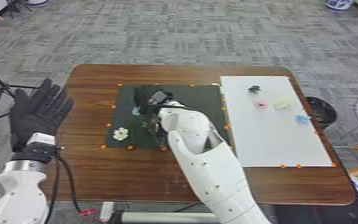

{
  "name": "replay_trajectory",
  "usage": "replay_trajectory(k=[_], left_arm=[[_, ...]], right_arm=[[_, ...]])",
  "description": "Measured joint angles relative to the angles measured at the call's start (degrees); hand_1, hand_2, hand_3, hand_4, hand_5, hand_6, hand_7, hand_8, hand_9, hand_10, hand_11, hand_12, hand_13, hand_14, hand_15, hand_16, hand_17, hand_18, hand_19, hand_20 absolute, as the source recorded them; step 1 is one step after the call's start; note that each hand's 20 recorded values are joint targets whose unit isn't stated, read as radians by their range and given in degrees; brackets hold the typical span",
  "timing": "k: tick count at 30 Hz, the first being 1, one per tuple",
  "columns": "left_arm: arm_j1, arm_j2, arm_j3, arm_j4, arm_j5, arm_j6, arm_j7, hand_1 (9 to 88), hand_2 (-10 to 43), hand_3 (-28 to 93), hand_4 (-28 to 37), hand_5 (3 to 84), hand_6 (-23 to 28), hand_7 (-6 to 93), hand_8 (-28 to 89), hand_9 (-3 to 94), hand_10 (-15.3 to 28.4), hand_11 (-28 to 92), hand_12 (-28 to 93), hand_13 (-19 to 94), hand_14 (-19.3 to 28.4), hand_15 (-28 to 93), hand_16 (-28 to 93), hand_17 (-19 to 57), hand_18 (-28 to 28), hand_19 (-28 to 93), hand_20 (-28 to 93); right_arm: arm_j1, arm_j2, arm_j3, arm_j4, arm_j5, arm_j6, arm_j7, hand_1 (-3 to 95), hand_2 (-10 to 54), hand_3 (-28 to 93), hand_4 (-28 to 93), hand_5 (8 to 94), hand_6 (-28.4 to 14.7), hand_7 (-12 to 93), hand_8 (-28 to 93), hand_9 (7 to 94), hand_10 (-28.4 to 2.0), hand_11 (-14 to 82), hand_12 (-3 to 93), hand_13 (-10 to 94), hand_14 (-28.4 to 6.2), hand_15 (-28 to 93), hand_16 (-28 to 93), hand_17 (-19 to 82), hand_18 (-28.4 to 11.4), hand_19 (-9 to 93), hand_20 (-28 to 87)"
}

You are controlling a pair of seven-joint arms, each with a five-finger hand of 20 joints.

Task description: Arrange flowers

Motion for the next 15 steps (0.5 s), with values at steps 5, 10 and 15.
replay_trajectory(k=[5,10,15], left_arm=[[-0.8,0.02,-0.97,0.36,1.95,0.10,-0.28,27.0,18.4,58,-28.3,36.8,8.3,5.3,-8,27.4,12.8,15,4,20,11.2,14,-6,-8.2,11.4,33,5],[-1.0,0.11,-1.48,0.14,2.38,0.07,0.24,27.0,18.5,58,-28.3,37.0,8.4,5.2,-8,27.5,12.8,15,4,20,11.3,14,-6,-8.2,11.4,33,5],[-0.9,0.17,-1.49,-0.30,2.36,0.03,0.78,26.7,18.4,59,-28.3,37.1,8.6,5.2,-8,27.4,13.0,15,4,20,11.6,14,-6,-8.5,11.5,33,5]], right_arm=[[1.1,-2.0,1.9,3.0,0.0,2.3,1.0,60.8,-9.5,69,-28,71.6,1.5,32,-4,81.5,-6.3,16.1,45.4,68,-3.8,53,44,31,-19.2,72,34],[1.5,-3.0,2.5,3.9,0.0,3.3,2.0,60.3,-9.5,69,-28,69.1,0.8,30,-5,79.9,-6.6,13.1,42.5,68,-3.5,53,44,30,-19.1,72,34],[1.3,-3.9,2.9,4.1,0.0,3.7,1.7,59.9,-9.5,69,-28,68.3,0.7,31,-6,79.6,-6.6,12.4,41.4,68,-3.8,54,43,30,-19.1,72,33]])
